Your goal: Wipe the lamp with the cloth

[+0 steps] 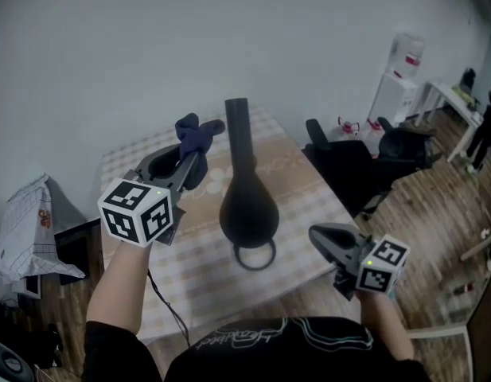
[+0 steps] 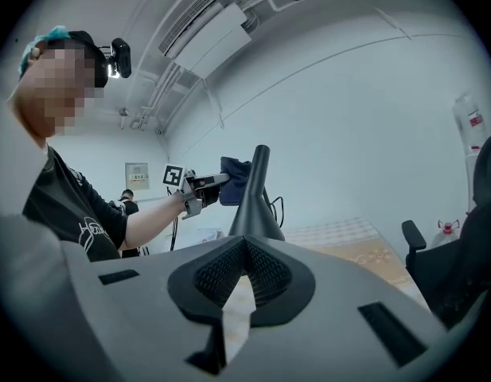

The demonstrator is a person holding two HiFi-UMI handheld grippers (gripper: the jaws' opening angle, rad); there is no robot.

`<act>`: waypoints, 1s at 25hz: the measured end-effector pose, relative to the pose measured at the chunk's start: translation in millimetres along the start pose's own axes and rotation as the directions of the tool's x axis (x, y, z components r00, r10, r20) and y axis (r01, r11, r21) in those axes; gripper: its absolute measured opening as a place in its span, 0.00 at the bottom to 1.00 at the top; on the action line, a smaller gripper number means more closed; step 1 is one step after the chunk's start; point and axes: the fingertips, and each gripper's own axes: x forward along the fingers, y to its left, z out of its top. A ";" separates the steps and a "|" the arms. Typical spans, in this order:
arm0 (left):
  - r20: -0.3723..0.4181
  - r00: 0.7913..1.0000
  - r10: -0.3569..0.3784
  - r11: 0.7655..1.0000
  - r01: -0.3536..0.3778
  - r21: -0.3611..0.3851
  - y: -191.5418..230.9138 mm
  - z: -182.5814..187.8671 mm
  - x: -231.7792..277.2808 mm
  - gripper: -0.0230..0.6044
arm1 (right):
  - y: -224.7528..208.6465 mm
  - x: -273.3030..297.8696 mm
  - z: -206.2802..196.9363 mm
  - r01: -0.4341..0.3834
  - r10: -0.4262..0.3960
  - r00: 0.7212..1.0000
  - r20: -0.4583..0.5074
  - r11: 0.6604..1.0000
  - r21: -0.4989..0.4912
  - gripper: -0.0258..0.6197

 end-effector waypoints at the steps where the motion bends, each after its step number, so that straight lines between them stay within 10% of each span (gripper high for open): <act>1: 0.008 1.000 -0.005 1.000 0.005 -0.004 5.1 2.2 4.5 0.14 | -0.9 0.9 -1.2 0.015 -0.015 1.000 0.001 1.000 0.003 0.06; 18: 0.148 0.986 -0.074 0.989 0.092 -0.118 47.7 28.7 62.6 0.14 | 1.8 -12.3 -7.3 0.205 -0.205 0.979 0.015 0.979 0.004 0.06; 25: 0.210 0.961 -0.181 0.979 0.197 -0.055 23.3 31.9 69.9 0.14 | 1.5 -15.7 -14.7 0.238 -0.238 0.971 0.009 0.971 0.012 0.06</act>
